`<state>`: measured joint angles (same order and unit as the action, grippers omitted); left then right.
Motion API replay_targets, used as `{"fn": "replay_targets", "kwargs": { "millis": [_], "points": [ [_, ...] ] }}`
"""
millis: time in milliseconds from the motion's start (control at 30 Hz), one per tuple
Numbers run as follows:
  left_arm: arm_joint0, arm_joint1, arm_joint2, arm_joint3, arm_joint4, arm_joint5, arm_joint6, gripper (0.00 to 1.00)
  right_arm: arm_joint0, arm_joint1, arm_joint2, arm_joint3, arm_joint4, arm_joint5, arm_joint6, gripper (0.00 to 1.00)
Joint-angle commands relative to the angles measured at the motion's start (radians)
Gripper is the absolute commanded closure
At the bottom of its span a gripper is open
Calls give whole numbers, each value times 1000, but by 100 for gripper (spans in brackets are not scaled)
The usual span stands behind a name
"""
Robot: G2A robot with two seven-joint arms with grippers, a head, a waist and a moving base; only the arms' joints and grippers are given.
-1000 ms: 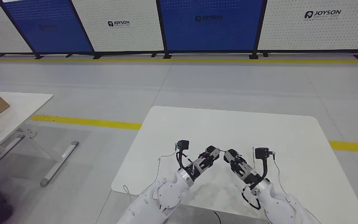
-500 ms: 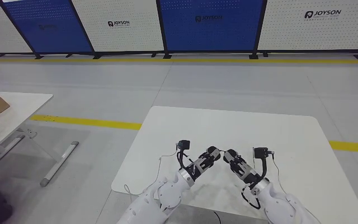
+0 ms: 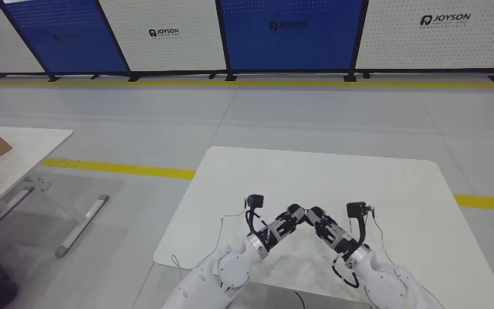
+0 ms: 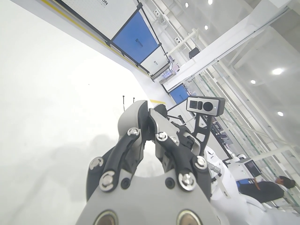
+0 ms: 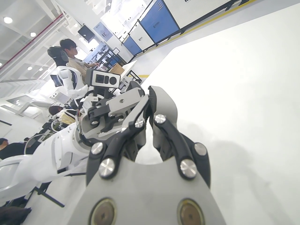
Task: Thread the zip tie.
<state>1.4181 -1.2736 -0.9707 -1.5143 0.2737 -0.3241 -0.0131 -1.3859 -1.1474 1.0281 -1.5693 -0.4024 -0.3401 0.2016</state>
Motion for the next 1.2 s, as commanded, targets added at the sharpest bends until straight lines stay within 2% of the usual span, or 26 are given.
{"fn": "replay_targets", "kwargs": {
  "millis": [0,333,700,733,800,900,967,1033,1133,1167],
  "points": [
    [1,0,2,-1,4,-2,0,100,1,0,1,1,-1,0,0,100],
    [5,1,-2,-4,1,-16,14,100,8,0,-3,11,-2,0,25,100],
    [5,0,-2,-3,4,6,25,100,-4,5,8,-6,24,0,30,100],
    [5,-1,-1,-2,4,7,25,100,-6,5,10,-8,25,0,28,96],
    [4,-1,0,-2,4,11,25,100,-10,7,12,-15,26,0,25,80],
    [3,-2,2,-2,6,15,26,100,-16,9,16,-22,26,0,15,78],
    [2,-2,3,-3,6,17,27,100,-21,11,20,-26,28,0,7,80],
    [2,-2,3,-3,7,19,28,100,-24,12,23,-29,30,0,3,74],
    [1,-3,4,-4,8,21,28,100,-28,14,26,-32,30,0,-6,79],
    [1,-3,4,-4,8,21,28,100,-28,15,27,-34,31,0,-10,87]
  ]
}}
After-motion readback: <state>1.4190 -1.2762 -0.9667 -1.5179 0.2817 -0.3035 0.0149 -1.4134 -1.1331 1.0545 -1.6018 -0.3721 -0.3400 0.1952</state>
